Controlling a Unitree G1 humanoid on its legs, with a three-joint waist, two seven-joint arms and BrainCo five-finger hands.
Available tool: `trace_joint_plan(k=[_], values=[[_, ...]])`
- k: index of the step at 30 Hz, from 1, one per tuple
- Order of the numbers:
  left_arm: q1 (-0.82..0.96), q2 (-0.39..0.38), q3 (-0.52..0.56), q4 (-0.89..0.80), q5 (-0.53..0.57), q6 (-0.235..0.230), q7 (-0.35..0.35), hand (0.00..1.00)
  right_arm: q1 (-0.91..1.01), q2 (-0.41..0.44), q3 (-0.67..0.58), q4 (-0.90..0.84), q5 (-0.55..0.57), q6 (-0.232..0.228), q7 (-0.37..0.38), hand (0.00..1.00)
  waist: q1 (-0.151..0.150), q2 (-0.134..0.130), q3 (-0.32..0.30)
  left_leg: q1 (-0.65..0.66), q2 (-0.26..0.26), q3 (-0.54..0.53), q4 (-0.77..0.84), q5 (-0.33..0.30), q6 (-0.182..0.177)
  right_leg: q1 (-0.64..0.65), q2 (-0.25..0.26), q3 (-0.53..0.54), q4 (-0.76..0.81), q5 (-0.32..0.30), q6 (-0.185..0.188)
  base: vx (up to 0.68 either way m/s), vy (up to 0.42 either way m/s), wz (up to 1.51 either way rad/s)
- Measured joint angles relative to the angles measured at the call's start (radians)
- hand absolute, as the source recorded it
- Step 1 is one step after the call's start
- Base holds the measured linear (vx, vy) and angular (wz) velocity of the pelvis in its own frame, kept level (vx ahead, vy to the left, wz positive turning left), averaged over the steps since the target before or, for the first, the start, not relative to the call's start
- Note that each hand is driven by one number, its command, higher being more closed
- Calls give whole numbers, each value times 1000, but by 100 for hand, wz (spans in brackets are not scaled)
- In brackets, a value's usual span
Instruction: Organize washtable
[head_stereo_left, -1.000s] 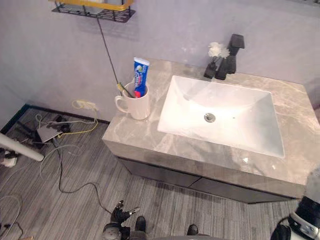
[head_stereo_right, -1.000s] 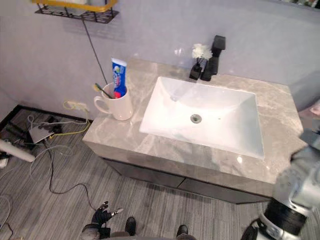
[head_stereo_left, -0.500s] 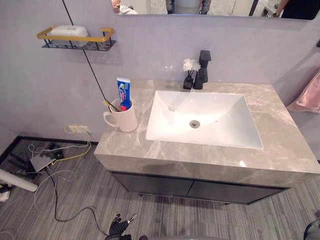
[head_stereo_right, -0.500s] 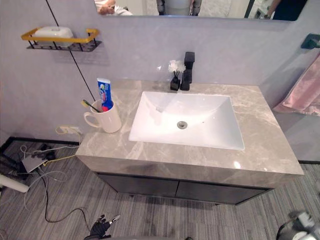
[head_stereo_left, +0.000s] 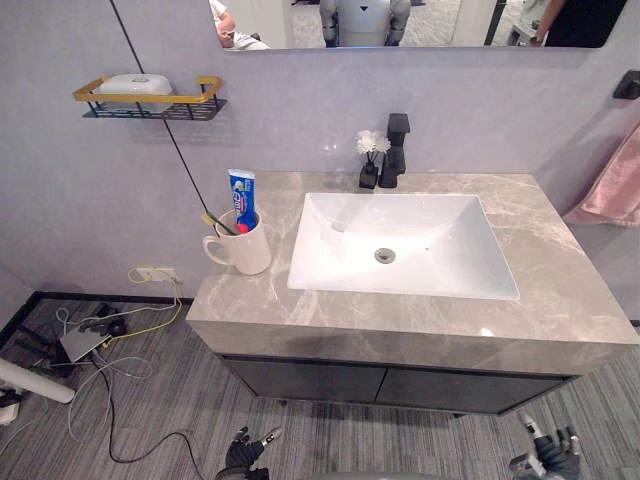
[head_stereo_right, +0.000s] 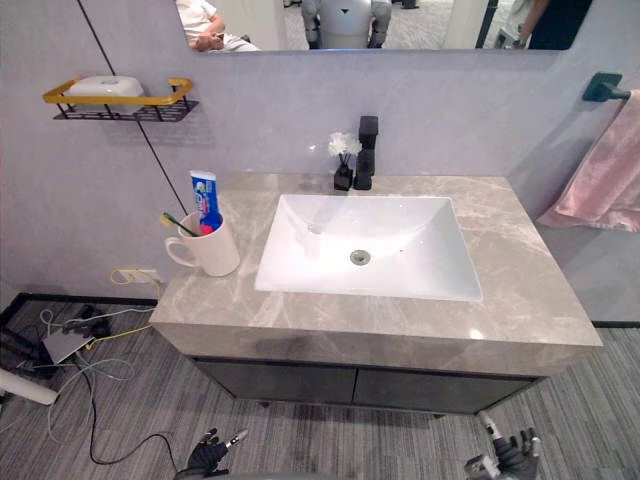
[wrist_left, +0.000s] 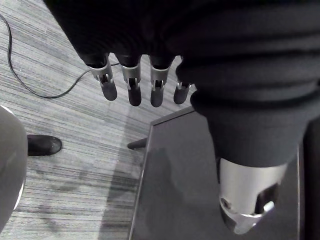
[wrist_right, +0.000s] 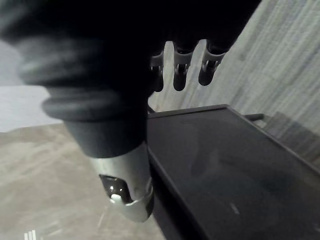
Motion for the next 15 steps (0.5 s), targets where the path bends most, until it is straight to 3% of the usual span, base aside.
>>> trace_joint_plan(k=[5, 15], values=[[-1, 2, -2, 1, 0, -2, -18, 0, -7, -10, 30, 131, -19, 23, 26, 0, 18, -1, 4, 6, -3, -5, -3, 0, 0, 10, 0, -7, -1, -1, 1, -14, -1, 3], [-4, 21, -41, 5, -2, -6, -21, 0, -68, -18, 85, 303, -108, 52, 48, 0, 18, -7, 13, 8, -18, -34, -8, 0, 0, 29, 0, -35, -24, 0, 5, 7, 0, 8]])
